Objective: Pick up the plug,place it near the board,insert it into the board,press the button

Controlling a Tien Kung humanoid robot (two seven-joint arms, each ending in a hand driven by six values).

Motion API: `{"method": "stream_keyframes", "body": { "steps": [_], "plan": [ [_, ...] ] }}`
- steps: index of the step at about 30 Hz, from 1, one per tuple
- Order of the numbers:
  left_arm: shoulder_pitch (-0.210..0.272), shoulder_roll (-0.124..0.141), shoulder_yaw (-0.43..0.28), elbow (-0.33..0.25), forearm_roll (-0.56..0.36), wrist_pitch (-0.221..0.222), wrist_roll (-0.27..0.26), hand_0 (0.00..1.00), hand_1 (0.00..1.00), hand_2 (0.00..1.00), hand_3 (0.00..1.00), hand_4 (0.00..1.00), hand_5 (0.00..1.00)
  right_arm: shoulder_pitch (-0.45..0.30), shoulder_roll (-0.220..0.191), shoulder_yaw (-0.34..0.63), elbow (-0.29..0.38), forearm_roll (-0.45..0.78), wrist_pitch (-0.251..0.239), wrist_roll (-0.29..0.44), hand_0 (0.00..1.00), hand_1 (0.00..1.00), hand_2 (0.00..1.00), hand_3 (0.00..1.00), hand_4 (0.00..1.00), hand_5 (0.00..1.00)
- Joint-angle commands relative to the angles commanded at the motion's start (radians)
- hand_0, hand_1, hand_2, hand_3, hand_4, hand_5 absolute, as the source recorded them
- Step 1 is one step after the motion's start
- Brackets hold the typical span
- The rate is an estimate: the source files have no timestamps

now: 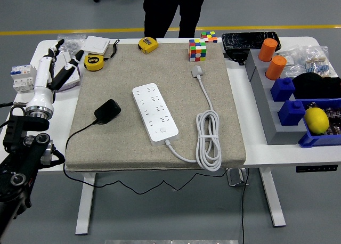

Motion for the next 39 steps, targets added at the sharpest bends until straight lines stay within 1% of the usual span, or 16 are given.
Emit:
{"method": "stream_keyframes", "body": {
  "steps": [2,3,5,7,8,9,11,14,15,20,21,22,32,33,38,39],
  "plan": [
    [0.036,-0.017,-0.044,-0.056,-0.085,-0.030,-0.023,0.964,0.998,0.996,0.962,0.998,0.946,-0.001,0.000,-0.001,0.000,-0.001,0.001,0.001,0.963,0.675,0.606,0.586,0.998,0.698],
    [0.061,-0.031,-0.073,-0.088,-0.130,-0.057,-0.040,0.877,0.956,0.927,0.920,0.998,0.992,-0.002,0.000,-0.002,0.000,-0.002,0.001,0.001,0.956,0.674,0.604,0.587,0.998,0.698],
    [0.093,-0.043,-0.111,-0.131,-0.214,-0.095,-0.056,0.877,0.956,0.927,0.920,0.998,0.992,-0.003,0.000,-0.002,0.000,-0.004,0.001,0.002,0.956,0.674,0.604,0.587,0.998,0.698],
    [0.131,-0.056,-0.156,-0.168,-0.299,-0.141,-0.068,0.877,0.956,0.927,0.920,0.998,0.992,-0.006,0.002,-0.005,0.000,0.000,0.003,0.007,0.956,0.674,0.604,0.587,0.998,0.698],
    [0.145,-0.060,-0.171,-0.178,-0.338,-0.156,-0.073,0.877,0.956,0.927,0.920,0.998,0.992,-0.007,0.002,-0.007,0.000,0.003,0.005,0.009,0.956,0.674,0.604,0.587,0.998,0.698],
    [0.162,-0.064,-0.188,-0.187,-0.377,-0.171,-0.074,0.824,0.900,0.870,0.879,0.998,0.998,-0.008,0.003,-0.011,0.000,0.009,0.006,0.013,0.951,0.673,0.605,0.586,0.998,0.698],
    [0.192,-0.070,-0.216,-0.196,-0.462,-0.186,-0.077,0.824,0.900,0.870,0.879,0.998,0.998,-0.011,0.005,-0.010,0.000,0.008,0.004,0.016,0.951,0.673,0.605,0.586,0.998,0.698],
    [0.232,-0.073,-0.247,-0.201,-0.591,-0.185,-0.074,0.824,0.900,0.870,0.879,0.998,0.998,-0.019,0.008,-0.017,0.000,0.022,0.002,0.022,0.951,0.673,0.605,0.586,0.998,0.698],
    [0.239,-0.075,-0.253,-0.201,-0.626,-0.186,-0.072,0.797,0.858,0.837,0.837,0.998,0.981,-0.020,0.008,-0.018,0.000,0.026,0.002,0.024,0.949,0.672,0.607,0.585,0.998,0.698],
    [0.267,-0.079,-0.285,-0.200,-0.627,-0.176,-0.063,0.797,0.858,0.837,0.837,0.998,0.981,-0.028,0.013,-0.022,0.000,0.037,0.001,0.030,0.949,0.672,0.607,0.585,0.998,0.698],
    [0.271,-0.079,-0.288,-0.200,-0.622,-0.176,-0.061,0.780,0.834,0.811,0.822,0.998,0.924,-0.029,0.014,-0.024,0.000,0.039,0.000,0.031,0.950,0.671,0.609,0.584,0.998,0.698],
    [0.272,-0.079,-0.291,-0.200,-0.615,-0.175,-0.059,0.780,0.834,0.811,0.822,0.998,0.924,-0.029,0.014,-0.024,0.000,0.039,-0.001,0.032,0.950,0.671,0.609,0.584,0.998,0.698],
    [0.262,-0.079,-0.294,-0.199,-0.579,-0.167,-0.047,0.776,0.828,0.809,0.817,0.998,0.916,-0.032,0.021,-0.061,0.000,0.075,0.006,0.047,0.947,0.671,0.608,0.584,0.998,0.698],
    [0.262,-0.079,-0.296,-0.199,-0.577,-0.166,-0.045,0.770,0.821,0.806,0.814,0.998,0.884,-0.031,0.022,-0.062,0.000,0.075,0.008,0.046,0.945,0.671,0.609,0.584,0.998,0.698],
    [0.267,-0.079,-0.306,-0.202,-0.552,-0.155,-0.040,0.770,0.821,0.806,0.814,0.998,0.884,-0.025,0.022,-0.078,0.000,0.086,0.008,0.055,0.945,0.671,0.609,0.584,0.998,0.698],
    [0.267,-0.079,-0.305,-0.202,-0.548,-0.154,-0.038,0.758,0.809,0.796,0.808,0.998,0.843,-0.024,0.020,-0.081,0.000,0.090,0.008,0.057,0.938,0.670,0.609,0.586,0.998,0.698]
  ]
}}
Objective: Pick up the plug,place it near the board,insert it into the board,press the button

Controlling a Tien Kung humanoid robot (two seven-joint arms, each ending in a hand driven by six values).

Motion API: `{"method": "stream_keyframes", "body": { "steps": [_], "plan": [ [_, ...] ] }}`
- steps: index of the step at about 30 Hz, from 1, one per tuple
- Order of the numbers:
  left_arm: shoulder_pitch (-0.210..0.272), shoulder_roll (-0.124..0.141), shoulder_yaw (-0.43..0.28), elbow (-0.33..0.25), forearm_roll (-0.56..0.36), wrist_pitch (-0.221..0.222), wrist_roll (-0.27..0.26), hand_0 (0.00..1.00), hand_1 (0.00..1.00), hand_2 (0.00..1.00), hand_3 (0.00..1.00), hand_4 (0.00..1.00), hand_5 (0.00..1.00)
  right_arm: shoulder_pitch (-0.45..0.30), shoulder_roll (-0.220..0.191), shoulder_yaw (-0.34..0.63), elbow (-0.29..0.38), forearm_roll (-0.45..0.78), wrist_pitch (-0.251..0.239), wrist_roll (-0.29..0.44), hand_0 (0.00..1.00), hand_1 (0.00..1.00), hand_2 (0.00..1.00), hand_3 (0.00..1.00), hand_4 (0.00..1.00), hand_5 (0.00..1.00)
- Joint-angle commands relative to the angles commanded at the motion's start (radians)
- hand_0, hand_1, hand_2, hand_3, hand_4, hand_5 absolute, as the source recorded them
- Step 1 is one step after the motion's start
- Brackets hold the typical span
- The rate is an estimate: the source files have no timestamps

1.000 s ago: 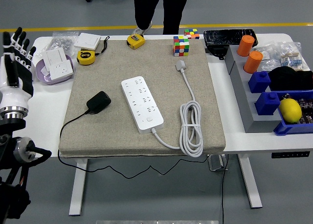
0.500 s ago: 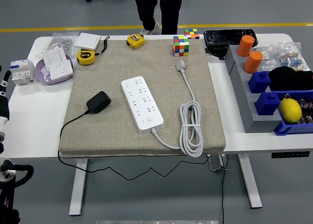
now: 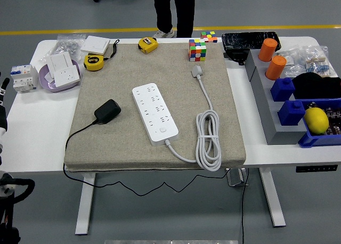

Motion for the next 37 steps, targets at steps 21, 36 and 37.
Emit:
{"method": "stream_keyframes", "body": {
  "steps": [21,36,37],
  "plan": [
    [-0.013,0.000,0.010,0.012,0.071,0.023,0.019,0.755,0.789,0.782,0.805,0.998,0.808,-0.004,-0.001,-0.024,0.000,0.028,-0.001,0.011,0.937,0.670,0.610,0.589,0.998,0.700],
    [-0.012,0.000,0.010,0.009,0.089,0.027,0.021,0.742,0.788,0.779,0.803,0.998,0.775,-0.005,0.001,-0.037,0.000,0.048,-0.005,0.020,0.934,0.670,0.610,0.590,0.998,0.700],
    [-0.013,0.000,0.011,0.009,0.092,0.028,0.022,0.742,0.788,0.779,0.803,0.998,0.775,-0.005,0.001,-0.038,0.000,0.048,-0.005,0.020,0.934,0.670,0.610,0.590,0.998,0.700]
  ]
}}
